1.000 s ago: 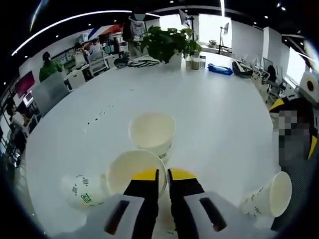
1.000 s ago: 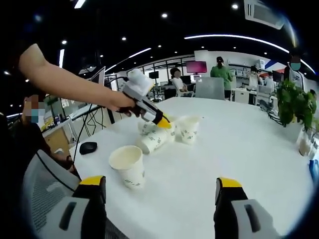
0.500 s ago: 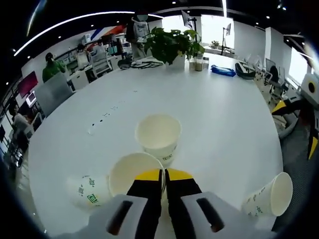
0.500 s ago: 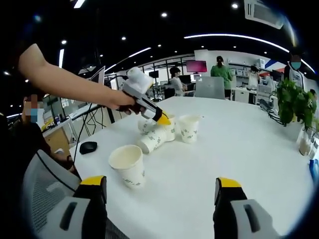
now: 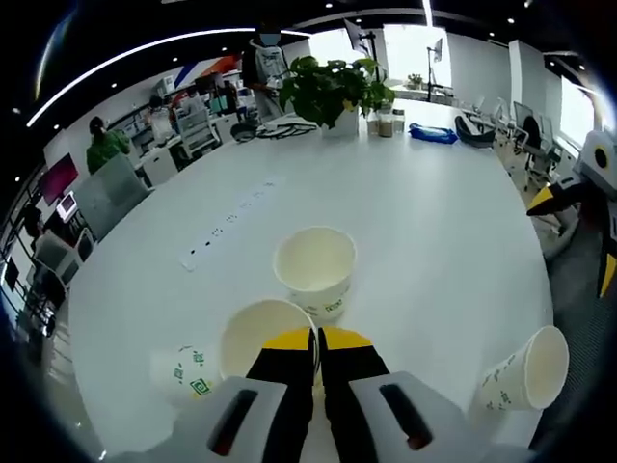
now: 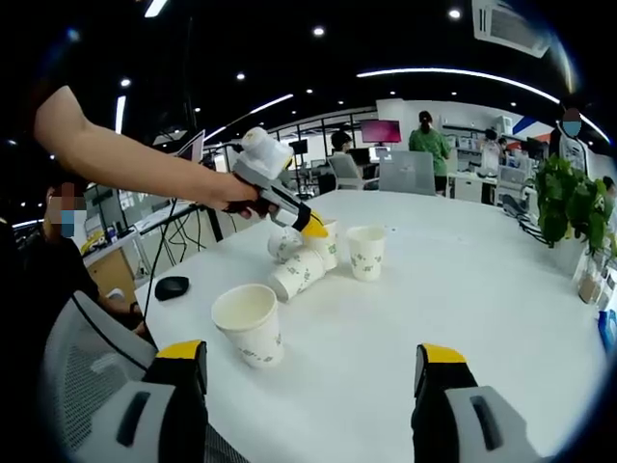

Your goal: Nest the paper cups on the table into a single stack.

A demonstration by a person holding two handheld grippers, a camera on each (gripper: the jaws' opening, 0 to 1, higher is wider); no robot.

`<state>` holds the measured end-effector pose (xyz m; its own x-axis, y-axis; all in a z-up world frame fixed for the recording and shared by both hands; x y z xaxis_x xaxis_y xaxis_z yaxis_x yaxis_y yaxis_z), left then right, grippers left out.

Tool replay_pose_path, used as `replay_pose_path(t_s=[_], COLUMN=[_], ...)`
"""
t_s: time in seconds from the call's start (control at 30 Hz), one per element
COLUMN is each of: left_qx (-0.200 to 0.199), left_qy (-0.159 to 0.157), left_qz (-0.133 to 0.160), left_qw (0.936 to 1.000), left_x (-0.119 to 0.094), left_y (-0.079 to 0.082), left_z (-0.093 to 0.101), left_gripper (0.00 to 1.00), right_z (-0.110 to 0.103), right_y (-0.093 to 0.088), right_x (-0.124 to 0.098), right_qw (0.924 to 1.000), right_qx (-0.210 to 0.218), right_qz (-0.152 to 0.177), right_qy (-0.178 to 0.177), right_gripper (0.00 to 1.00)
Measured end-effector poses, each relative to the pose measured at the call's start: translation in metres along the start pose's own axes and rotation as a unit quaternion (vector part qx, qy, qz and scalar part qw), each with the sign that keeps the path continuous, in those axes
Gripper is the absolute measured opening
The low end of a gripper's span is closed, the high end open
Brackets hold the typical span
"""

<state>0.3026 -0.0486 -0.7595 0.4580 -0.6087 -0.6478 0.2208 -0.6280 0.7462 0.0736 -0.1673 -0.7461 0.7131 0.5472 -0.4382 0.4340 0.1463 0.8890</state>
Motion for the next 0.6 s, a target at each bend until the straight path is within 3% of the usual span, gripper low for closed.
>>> replay_pose_path(t_s=[0.6], left_qx=[0.009], left_qy=[0.026], left_qz=[0.028], left_qw=[0.9992], left_x=[-0.026], left_y=[0.021], left_z=[-0.008], left_gripper=[0.0], right_z=[-0.004], right_y=[0.003], right_x=[-0.001], right_qw=[0.9999], right_qx=[-0.008], right_qz=[0.003], right_qy=[0.005], right_gripper=[0.9])
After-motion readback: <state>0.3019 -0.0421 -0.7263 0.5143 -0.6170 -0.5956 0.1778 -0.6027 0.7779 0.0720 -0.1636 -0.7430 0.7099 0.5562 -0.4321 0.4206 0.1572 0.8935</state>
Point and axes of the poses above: the point that each gripper's makers call its tool centre point, and the gripper's own axes: x roughly forward along the fingers, z roughly to its right, y roughly out of its top, the point moved 1 cm from there along -x, roughly backward along the fingers, and after that the axes turned 1 degree about x, right-handed, at the moved point
